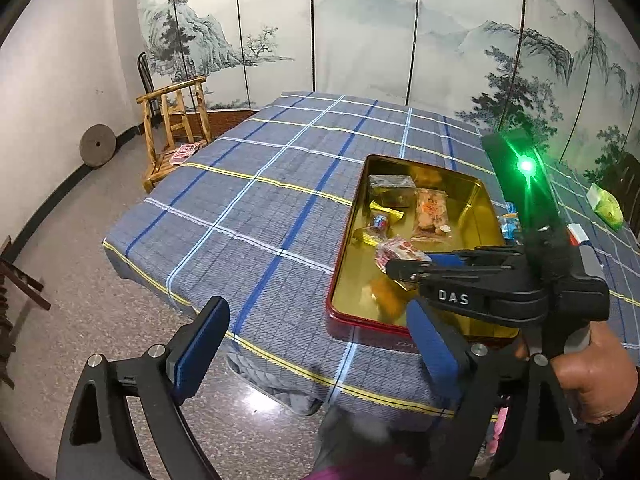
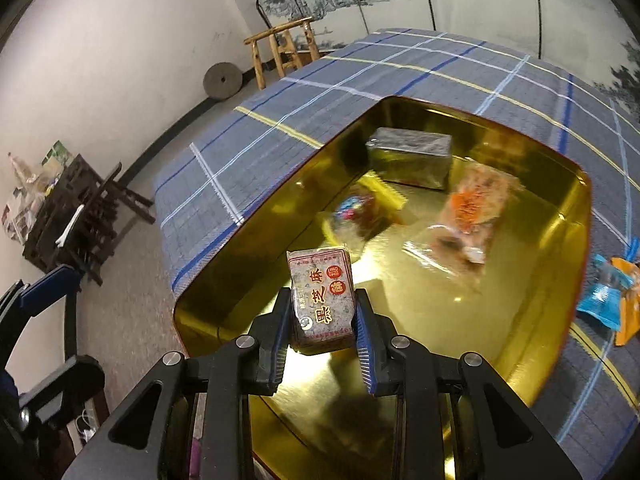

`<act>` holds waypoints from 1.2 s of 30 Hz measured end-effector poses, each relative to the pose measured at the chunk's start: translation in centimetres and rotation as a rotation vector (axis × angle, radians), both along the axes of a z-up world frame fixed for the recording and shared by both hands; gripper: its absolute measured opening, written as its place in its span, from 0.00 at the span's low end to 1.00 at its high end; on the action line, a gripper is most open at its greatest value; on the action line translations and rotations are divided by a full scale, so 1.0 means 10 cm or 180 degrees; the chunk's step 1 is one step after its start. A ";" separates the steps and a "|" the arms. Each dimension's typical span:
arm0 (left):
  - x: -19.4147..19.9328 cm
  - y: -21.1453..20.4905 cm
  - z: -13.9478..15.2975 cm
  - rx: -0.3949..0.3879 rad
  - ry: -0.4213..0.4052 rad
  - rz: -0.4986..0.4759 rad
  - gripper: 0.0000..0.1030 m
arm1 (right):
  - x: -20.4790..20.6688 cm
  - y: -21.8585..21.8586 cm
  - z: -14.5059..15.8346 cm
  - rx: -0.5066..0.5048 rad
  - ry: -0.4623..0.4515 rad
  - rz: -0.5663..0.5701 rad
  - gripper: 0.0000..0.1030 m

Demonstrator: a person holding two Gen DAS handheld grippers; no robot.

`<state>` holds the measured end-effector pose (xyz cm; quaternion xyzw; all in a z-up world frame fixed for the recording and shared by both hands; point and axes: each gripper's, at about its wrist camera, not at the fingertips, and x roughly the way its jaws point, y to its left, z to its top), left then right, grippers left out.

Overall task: Organize snacks
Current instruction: 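Carry the boxed cake into the tin and release it with the right gripper, then grasp the blue candy bag with the left gripper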

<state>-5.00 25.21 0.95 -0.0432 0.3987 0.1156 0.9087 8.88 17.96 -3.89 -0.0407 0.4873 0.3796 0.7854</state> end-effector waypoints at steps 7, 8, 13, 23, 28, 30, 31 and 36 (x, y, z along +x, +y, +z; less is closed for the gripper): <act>-0.01 0.05 -0.04 0.0012 0.0029 0.0008 0.87 | -0.04 0.16 -0.01 -0.0050 0.0000 0.0061 0.31; -0.01 0.05 -0.05 0.0014 0.0037 0.0006 0.87 | -0.04 0.17 0.00 -0.0048 -0.0010 0.0063 0.31; -0.01 0.05 -0.08 0.0020 0.0072 -0.0020 0.88 | -0.05 0.21 0.06 -0.0051 -0.0087 0.0090 0.31; -0.04 0.00 -0.07 0.0069 0.0095 -0.0147 0.88 | -0.31 -0.32 0.32 0.0321 -0.0481 -0.0027 0.31; -0.02 -0.19 -0.02 0.0044 0.0112 -0.0464 0.88 | -0.56 -1.01 0.22 0.0281 -0.0576 -0.0321 0.28; 0.01 -0.31 0.00 0.0009 0.0128 -0.0636 0.88 | -0.69 -1.35 0.25 0.0336 -0.0697 -0.0448 0.35; 0.02 -0.36 0.02 0.0005 0.0130 -0.0703 0.88 | -0.73 -1.51 0.25 0.0115 -0.0808 -0.0589 0.35; 0.17 -0.69 0.11 -0.0037 0.0132 -0.1087 0.88 | -0.82 -2.26 0.30 0.0051 -0.0942 -0.0984 0.36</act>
